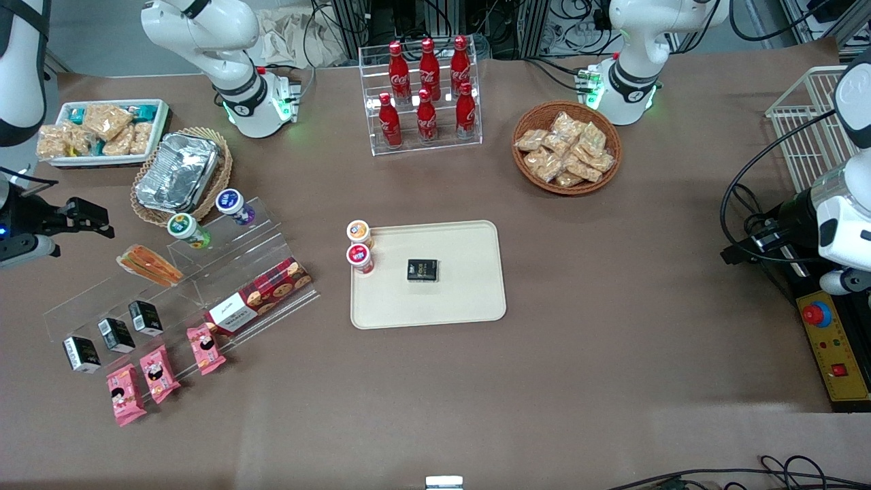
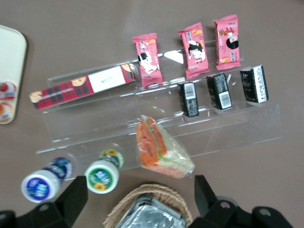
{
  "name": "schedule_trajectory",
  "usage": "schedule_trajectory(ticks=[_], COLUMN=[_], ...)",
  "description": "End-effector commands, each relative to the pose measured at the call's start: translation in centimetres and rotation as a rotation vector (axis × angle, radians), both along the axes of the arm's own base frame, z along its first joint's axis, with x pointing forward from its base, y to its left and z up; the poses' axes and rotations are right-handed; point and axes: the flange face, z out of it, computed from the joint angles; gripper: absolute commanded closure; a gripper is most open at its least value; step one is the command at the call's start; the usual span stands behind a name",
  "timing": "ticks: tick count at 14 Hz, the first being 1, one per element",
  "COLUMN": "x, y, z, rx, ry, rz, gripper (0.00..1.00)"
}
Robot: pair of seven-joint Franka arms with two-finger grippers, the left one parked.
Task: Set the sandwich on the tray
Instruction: 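Close the right gripper on the wrapped triangular sandwich and lift it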
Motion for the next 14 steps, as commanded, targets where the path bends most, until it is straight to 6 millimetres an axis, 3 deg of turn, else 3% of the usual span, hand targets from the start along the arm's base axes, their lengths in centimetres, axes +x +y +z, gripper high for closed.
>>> schedule_trajectory(ticks=[1, 3, 9, 14], x=[-3.0, -3.1, -3.0, -2.8], y=[-1.3, -1.6, -3.6, -3.6], z=[-1.6, -2.9, -10.0, -13.2], rx=[-0.003, -0.003, -0.003, -0.002], ry=[-0.02, -0.014, -0.015, -0.015], rz=[0.035, 0.052, 0.289, 0.34], gripper=[0.0, 0.0, 0.0, 0.0])
